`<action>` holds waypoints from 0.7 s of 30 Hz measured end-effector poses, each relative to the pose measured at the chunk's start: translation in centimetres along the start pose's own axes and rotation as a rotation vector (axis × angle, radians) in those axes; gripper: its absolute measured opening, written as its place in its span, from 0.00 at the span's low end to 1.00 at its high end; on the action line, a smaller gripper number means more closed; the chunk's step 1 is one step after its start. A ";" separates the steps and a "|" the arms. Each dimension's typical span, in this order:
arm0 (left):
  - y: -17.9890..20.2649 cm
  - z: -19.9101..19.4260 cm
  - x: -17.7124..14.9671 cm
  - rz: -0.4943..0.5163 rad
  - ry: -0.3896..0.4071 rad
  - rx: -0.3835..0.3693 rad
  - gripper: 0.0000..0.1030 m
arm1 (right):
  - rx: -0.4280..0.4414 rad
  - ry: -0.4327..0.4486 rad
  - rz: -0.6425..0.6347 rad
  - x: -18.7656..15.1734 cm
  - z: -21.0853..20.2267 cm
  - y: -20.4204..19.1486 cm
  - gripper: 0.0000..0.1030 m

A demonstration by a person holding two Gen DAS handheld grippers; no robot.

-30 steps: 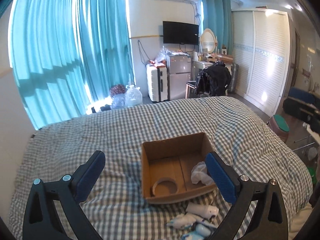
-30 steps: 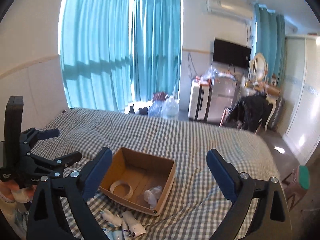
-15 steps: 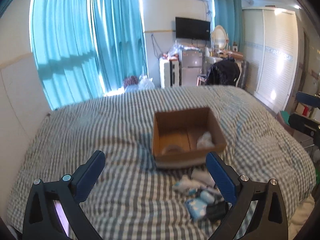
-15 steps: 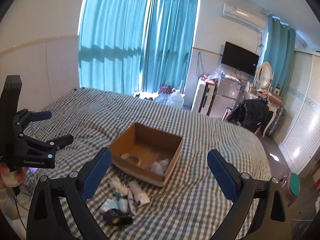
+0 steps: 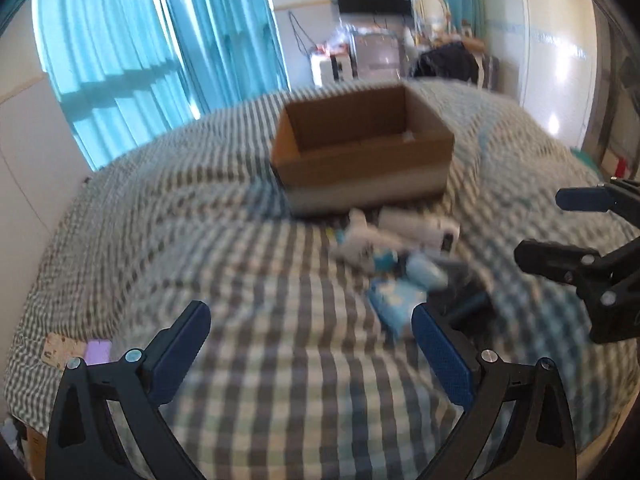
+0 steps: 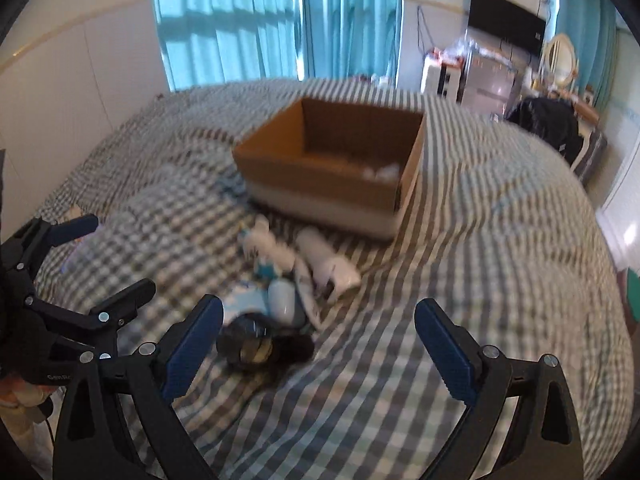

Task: Organize objects
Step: 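Grasp the black sunglasses with the right tool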

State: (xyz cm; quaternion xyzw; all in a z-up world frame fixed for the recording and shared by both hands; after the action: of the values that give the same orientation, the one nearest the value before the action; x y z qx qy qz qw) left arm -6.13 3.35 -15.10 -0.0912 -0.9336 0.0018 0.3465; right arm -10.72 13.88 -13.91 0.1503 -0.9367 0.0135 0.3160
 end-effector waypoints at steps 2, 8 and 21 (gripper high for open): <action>-0.1 0.5 -0.4 -0.004 -0.012 0.001 1.00 | 0.026 -0.063 0.029 -1.6 1.4 -0.3 0.94; -2.8 1.2 -1.0 -0.068 -0.041 0.032 1.00 | 0.078 -0.163 0.072 -3.3 4.2 -1.4 0.94; -4.1 1.7 -1.9 -0.114 -0.074 0.024 1.00 | 0.128 -0.210 -0.007 -3.4 8.6 -4.9 0.94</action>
State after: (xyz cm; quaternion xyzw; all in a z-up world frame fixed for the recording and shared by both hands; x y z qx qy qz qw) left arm -6.49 -0.86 -17.31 -0.0337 -0.9494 -0.0031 0.3122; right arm -11.75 9.07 -23.17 0.1739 -0.9614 0.0565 0.2058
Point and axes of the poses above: each gripper's, at about its wrist camera, not at the fingertips, and z roughly the way its jaws point, y to its right, x to its top, the point moved 9 cm from there along z, roughly the way its jaws point, and after that the axes turned 7 degrees about -x, right-handed, at the moved point
